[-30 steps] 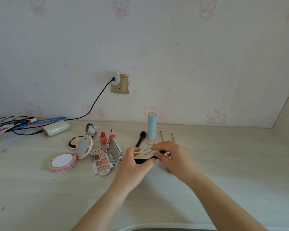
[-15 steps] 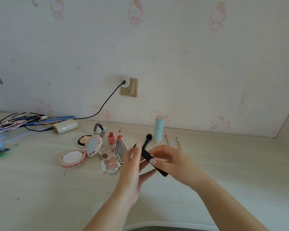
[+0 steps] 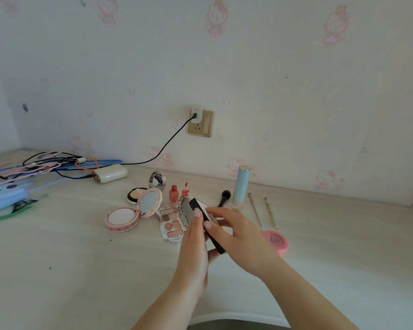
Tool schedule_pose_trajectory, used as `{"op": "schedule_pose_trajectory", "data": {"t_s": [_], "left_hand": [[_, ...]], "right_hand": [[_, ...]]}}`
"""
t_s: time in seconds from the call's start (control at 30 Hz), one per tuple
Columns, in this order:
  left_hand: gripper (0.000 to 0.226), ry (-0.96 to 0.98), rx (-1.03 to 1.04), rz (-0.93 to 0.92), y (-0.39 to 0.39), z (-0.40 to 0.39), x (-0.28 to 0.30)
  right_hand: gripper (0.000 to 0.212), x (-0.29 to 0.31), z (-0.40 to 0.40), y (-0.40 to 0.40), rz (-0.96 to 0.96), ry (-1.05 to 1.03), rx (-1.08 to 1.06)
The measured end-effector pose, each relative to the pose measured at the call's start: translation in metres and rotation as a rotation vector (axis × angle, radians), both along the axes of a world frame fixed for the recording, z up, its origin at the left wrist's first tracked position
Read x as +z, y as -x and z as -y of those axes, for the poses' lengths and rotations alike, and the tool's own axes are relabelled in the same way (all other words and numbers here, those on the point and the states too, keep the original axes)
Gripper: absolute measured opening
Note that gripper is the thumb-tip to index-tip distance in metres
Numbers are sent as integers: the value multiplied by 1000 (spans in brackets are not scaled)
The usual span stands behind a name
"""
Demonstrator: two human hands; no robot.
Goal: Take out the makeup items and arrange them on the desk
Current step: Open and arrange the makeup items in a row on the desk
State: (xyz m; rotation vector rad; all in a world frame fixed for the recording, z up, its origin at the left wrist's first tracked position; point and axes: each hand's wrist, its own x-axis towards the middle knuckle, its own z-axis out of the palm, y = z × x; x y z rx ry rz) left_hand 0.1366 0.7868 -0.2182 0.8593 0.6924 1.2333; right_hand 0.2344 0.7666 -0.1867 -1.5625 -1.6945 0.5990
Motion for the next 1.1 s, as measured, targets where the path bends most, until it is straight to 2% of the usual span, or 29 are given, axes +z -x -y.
{"op": "schedule_pose_trajectory", "data": {"t_s": [0.17, 0.23, 0.33, 0.4, 0.53, 0.6, 0.67, 0.77, 0.87, 0.93, 1.0, 1.1], "left_hand": [[38, 47, 77, -32, 12, -7, -5], [41, 96, 107, -1, 20, -9, -3], [38, 143, 146, -9, 40, -11, -1], [39, 163, 147, -17, 56, -14, -1], [32, 145, 148, -103, 99, -23, -3], [31, 110, 135, -210, 123, -28, -6], [34, 91, 122, -420, 145, -28, -11], [51, -102, 47, -785, 176, -24, -20], [56, -169, -29, -904, 196, -17, -26], [70, -203, -61, -1001, 205, -22, -31], [85, -232, -58, -1084, 210, -26, -34], [90, -263, -25, -1195, 215, -30, -39]], "right_hand": [[34, 3, 0, 21, 28, 34, 1], [21, 12, 0, 23, -169, 68, -32], [17, 24, -2, 27, -494, 163, -75], [21, 25, -5, 33, -672, 206, -55], [52, 14, -14, 47, -1074, 282, 30], [40, 9, -17, 59, -1177, 344, 72], [27, -2, -21, 73, -1219, 380, 80], [36, -19, -29, 92, -1185, 414, 118], [38, -32, -34, 106, -1177, 460, 109], [41, -39, -38, 112, -1185, 473, 75], [40, -43, -42, 118, -1216, 478, 57], [33, -46, -44, 124, -1203, 461, 70]]}}
